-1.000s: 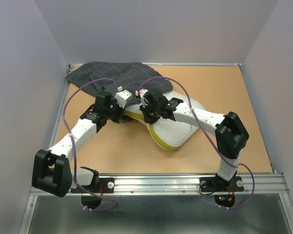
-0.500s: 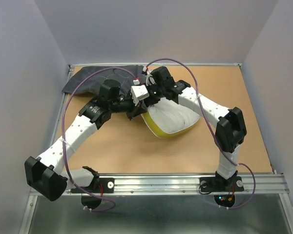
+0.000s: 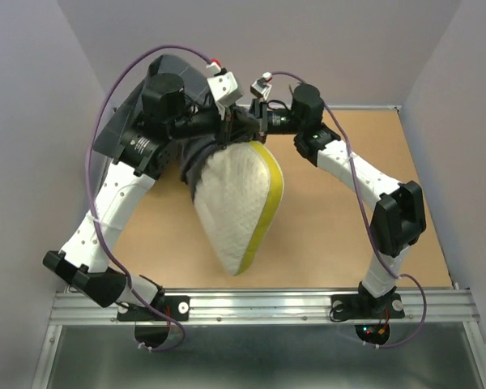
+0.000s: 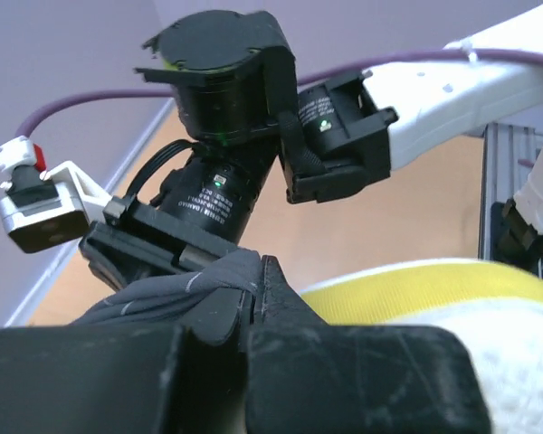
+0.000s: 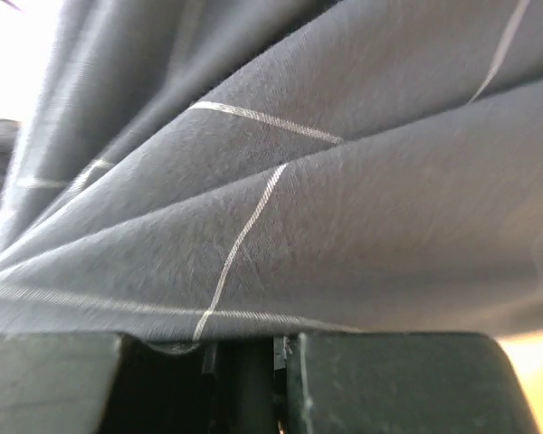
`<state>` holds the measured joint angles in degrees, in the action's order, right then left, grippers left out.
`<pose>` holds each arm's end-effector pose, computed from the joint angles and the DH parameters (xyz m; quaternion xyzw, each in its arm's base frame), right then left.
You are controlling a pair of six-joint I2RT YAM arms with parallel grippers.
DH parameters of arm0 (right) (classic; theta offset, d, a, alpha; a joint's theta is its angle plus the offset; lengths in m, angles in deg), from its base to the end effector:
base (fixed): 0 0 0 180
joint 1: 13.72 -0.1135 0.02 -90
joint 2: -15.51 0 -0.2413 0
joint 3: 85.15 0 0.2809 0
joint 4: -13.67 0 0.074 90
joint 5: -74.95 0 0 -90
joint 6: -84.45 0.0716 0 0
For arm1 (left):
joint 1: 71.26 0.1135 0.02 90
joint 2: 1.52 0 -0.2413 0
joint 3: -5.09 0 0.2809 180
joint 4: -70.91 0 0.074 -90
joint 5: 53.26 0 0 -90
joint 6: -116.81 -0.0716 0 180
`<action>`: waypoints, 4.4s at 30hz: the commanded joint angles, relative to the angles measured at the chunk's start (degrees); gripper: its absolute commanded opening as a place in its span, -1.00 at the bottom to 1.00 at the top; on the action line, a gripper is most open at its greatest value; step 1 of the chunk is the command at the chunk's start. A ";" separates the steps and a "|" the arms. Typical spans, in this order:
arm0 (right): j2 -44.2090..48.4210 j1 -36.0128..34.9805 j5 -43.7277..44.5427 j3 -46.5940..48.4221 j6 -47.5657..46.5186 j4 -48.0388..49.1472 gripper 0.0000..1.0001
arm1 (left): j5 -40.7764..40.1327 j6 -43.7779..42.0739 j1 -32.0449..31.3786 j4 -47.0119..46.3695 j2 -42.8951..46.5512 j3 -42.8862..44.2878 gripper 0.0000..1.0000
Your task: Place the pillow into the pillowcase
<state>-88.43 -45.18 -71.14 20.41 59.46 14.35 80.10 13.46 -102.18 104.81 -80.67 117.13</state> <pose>0.3723 0.2974 0.3602 -0.1482 0.6833 0.6917 0.1810 0.2634 -0.2151 0.5008 0.4896 0.5164 -0.3599 0.6034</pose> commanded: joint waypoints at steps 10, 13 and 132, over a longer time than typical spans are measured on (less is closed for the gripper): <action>-7.39 25.11 -10.61 -21.69 -8.00 4.06 -0.53 | -9.85 4.56 -2.75 -4.95 -13.41 1.38 0.34; -11.09 27.77 -3.61 -18.27 -35.51 -23.69 0.06 | -11.35 4.99 -1.61 -6.88 -9.37 -4.50 0.56; -6.37 31.02 14.79 -8.94 -63.45 -60.30 0.72 | -15.75 4.80 3.77 -12.50 -38.52 11.83 0.97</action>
<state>-99.86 -14.23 -57.83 10.51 -6.35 -53.17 58.37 7.39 -92.06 95.52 -117.02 127.51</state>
